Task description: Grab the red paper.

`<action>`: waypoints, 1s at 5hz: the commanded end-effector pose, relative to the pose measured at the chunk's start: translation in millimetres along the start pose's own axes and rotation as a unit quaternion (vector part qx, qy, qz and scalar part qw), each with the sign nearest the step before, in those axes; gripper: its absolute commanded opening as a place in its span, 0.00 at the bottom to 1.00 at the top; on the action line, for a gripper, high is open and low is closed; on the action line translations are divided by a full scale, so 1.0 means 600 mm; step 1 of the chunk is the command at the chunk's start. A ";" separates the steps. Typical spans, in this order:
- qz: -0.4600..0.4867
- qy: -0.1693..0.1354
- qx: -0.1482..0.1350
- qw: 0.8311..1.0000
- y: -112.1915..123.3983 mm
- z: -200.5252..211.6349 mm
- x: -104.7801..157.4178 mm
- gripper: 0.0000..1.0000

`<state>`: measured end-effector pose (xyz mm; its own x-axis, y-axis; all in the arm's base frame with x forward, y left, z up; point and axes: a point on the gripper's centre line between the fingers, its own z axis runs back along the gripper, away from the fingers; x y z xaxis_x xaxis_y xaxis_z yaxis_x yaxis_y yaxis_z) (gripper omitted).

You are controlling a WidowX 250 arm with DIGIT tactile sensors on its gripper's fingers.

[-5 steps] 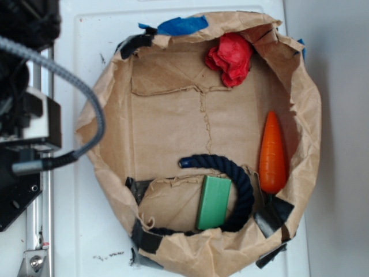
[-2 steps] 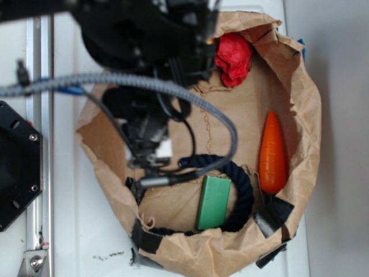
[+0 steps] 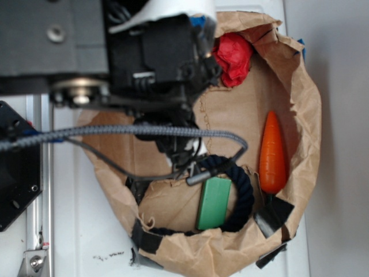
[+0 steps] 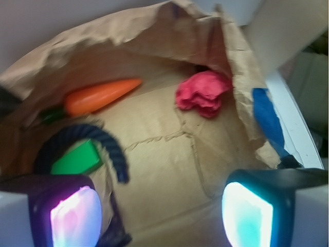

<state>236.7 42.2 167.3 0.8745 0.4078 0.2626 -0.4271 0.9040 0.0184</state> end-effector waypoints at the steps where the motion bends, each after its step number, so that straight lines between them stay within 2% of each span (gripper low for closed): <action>1: 0.074 -0.029 -0.009 0.997 0.037 -0.044 0.016 1.00; 2: 0.067 -0.032 -0.016 0.997 0.029 -0.078 0.025 1.00; 3: 0.077 -0.011 -0.030 0.997 0.026 -0.082 0.056 1.00; 4: 0.081 -0.006 -0.032 0.996 0.017 -0.064 0.082 1.00; 5: 0.081 -0.009 -0.026 0.996 0.020 -0.051 0.087 1.00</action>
<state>278.7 68.7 134.3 0.8217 0.5247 0.2226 -0.5268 0.8482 -0.0544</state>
